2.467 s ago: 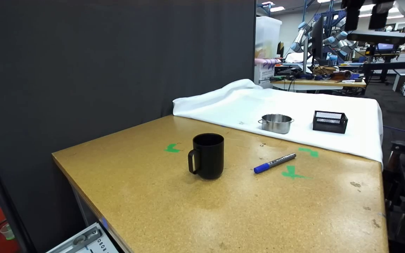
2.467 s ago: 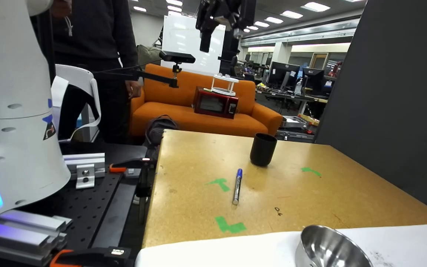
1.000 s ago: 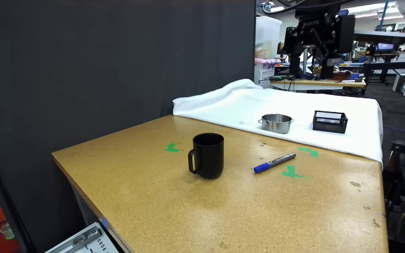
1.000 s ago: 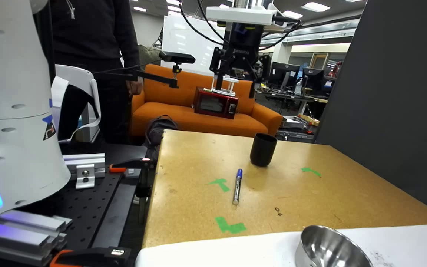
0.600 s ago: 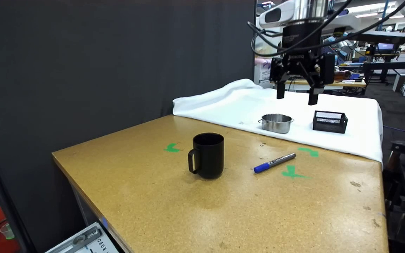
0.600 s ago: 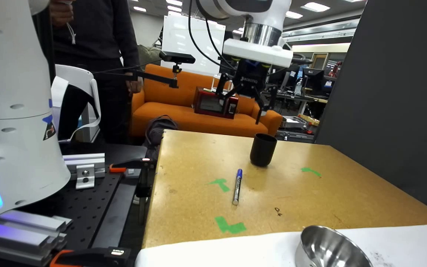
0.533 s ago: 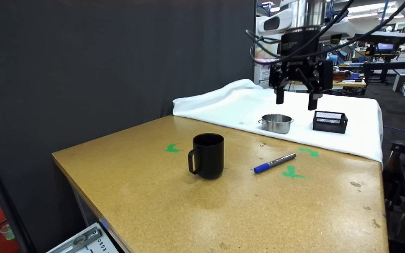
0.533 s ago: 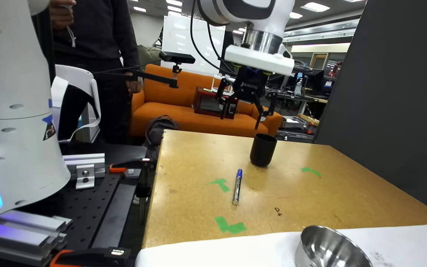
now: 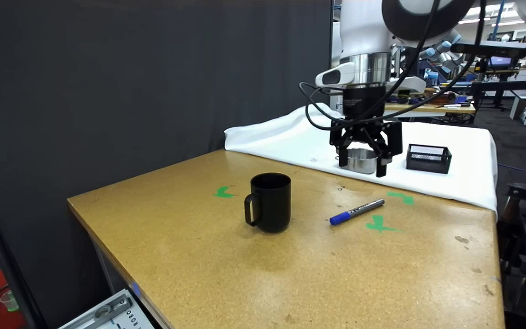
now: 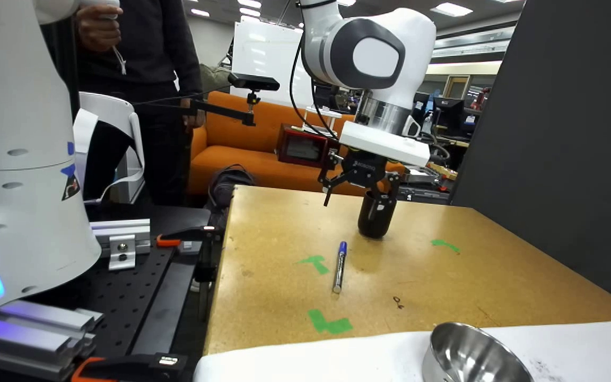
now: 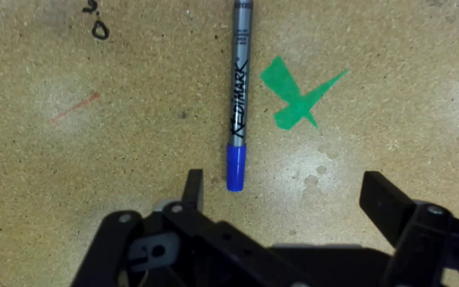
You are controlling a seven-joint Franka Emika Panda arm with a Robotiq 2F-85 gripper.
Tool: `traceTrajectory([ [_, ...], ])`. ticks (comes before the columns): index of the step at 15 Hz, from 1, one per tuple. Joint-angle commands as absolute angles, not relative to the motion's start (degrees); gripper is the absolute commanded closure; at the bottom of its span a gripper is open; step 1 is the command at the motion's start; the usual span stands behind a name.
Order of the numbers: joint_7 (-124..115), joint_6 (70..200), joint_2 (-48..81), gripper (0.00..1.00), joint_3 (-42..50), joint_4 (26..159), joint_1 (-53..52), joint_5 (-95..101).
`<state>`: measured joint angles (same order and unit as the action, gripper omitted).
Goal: Put the blue pen inside the black mug
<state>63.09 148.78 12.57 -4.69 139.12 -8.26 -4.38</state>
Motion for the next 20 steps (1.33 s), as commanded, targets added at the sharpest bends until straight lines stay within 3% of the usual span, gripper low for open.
traceTrajectory([
  [1, 62.12, 152.02, 16.06, 0.00, -7.82, 137.55, -6.40, -2.75],
  [10, 61.43, 150.34, 15.69, 0.00, -9.46, 138.04, -5.26, -2.62],
  [20, 61.54, 161.31, 22.69, 0.00, -10.22, 137.86, -2.80, -1.25],
])
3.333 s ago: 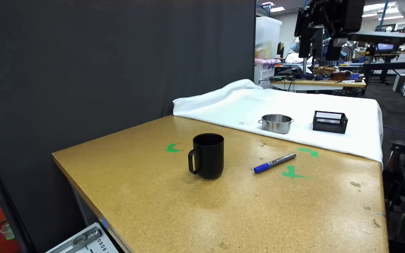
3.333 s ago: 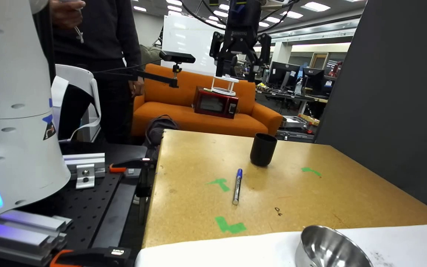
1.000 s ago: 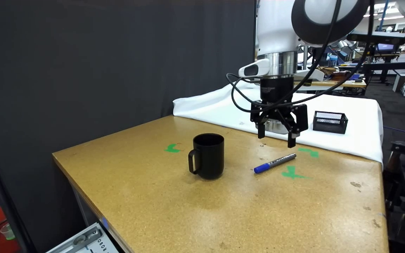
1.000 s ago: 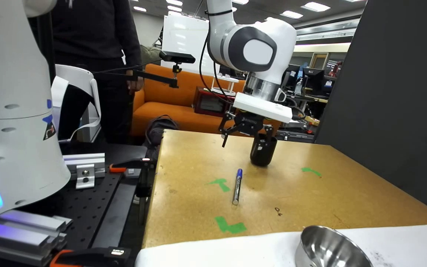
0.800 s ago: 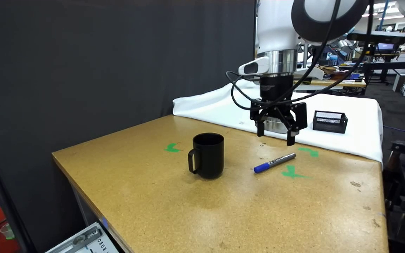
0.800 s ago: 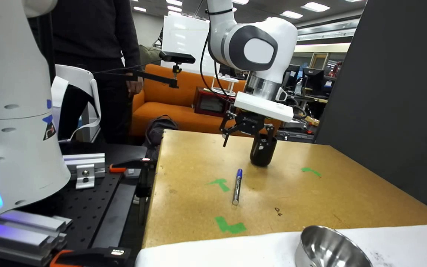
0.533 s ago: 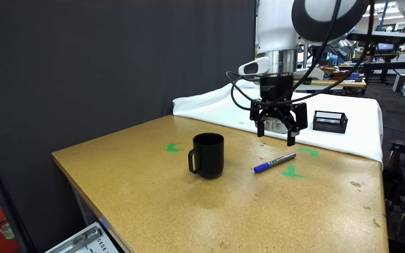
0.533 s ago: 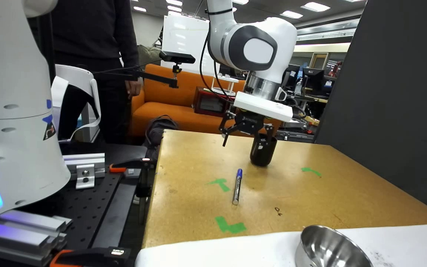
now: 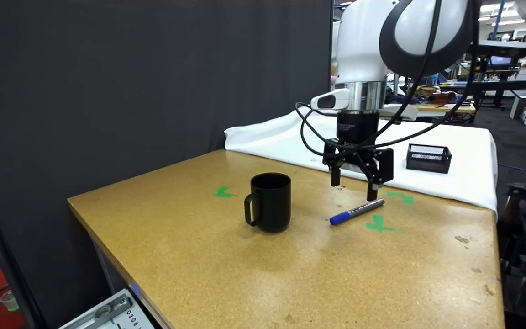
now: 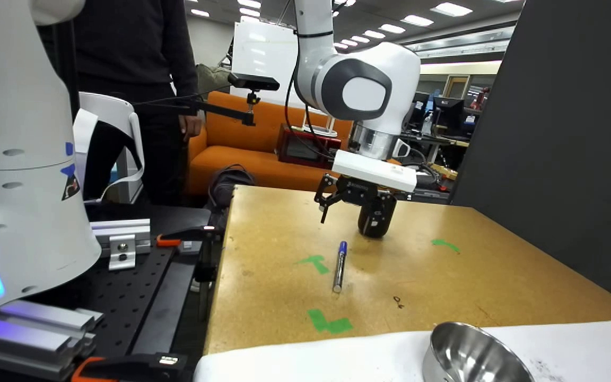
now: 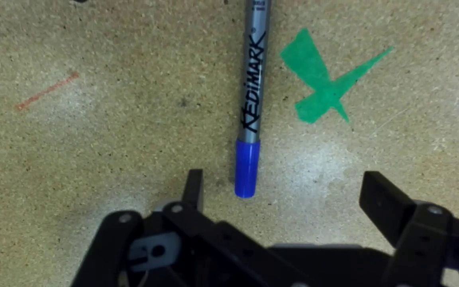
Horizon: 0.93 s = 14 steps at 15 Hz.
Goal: Put the blue pen inside the black mug
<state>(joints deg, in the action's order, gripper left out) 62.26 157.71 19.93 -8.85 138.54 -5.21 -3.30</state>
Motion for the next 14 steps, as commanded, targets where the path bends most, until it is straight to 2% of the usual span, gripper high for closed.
traceTrajectory([
  [1, 60.63, 162.04, 23.96, 0.00, -9.61, 137.43, -2.83, 0.03],
  [10, 48.84, 164.80, 32.85, 0.00, -6.31, 132.52, -5.84, 12.52],
  [11, 47.91, 164.20, 33.12, 0.25, -6.93, 132.17, -5.48, 12.93],
  [12, 46.73, 164.25, 32.92, 0.26, -7.15, 132.16, -5.26, 13.38],
  [14, 45.20, 164.58, 32.76, 0.39, -7.22, 132.03, -4.93, 14.19],
])
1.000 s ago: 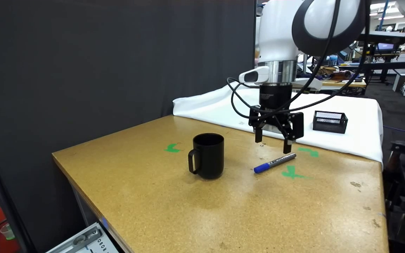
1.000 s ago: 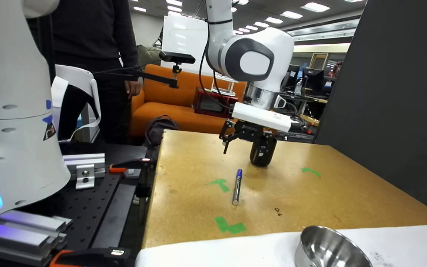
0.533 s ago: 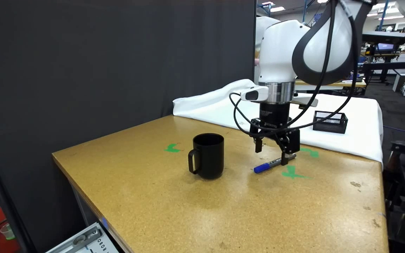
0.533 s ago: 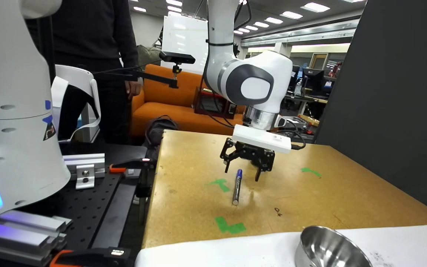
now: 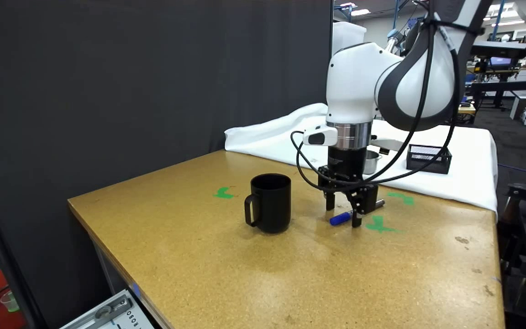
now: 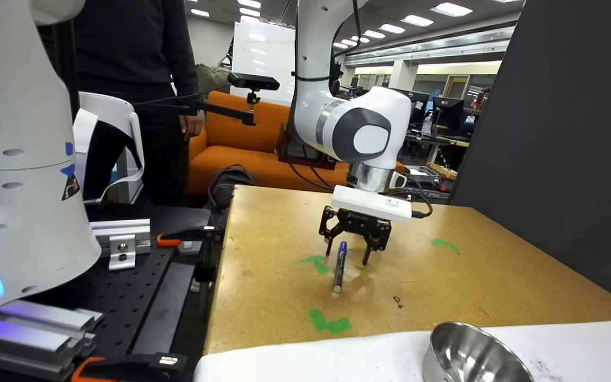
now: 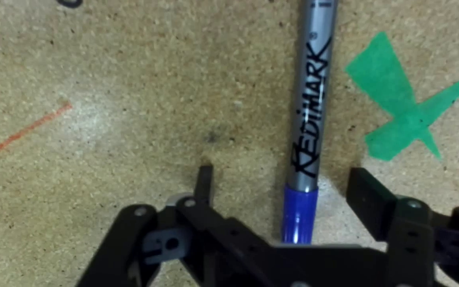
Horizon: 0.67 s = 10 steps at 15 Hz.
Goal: Put the blue pen inside the black mug
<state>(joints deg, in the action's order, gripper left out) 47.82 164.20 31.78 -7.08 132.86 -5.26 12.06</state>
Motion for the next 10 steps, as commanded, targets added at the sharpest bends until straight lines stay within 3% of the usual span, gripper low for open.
traceTrajectory([
  [1, 44.70, 164.54, 32.80, 0.47, -7.27, 131.78, -4.73, 14.41],
  [8, 44.45, 162.43, 33.58, 0.95, -9.51, 130.11, -2.38, 13.51],
  [9, 45.57, 161.38, 33.65, 0.99, -10.85, 129.73, -1.07, 12.69],
  [10, 46.55, 160.53, 33.52, 0.97, -12.10, 129.58, 0.23, 12.01],
])
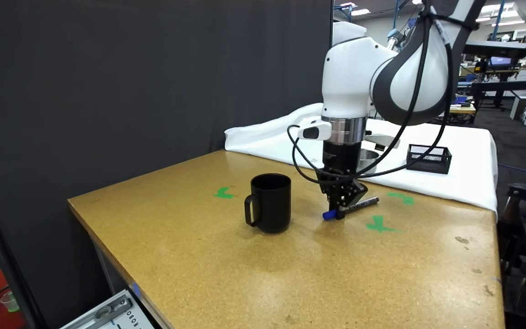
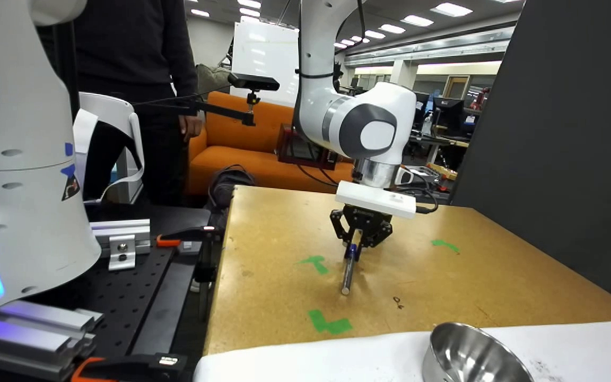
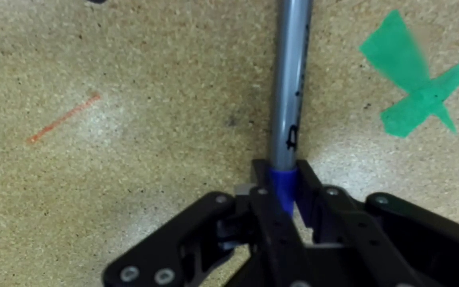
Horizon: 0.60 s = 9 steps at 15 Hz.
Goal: Put the blue pen inside the black mug
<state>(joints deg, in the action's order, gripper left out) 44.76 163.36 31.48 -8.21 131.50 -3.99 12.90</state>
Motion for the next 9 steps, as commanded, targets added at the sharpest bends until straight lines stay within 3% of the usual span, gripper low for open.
traceTrajectory([
  [1, 47.50, 159.19, 32.93, 0.95, -13.37, 129.44, 1.55, 11.34],
  [9, 55.05, 151.80, 24.33, 0.95, -20.58, 128.61, 7.29, 2.35],
])
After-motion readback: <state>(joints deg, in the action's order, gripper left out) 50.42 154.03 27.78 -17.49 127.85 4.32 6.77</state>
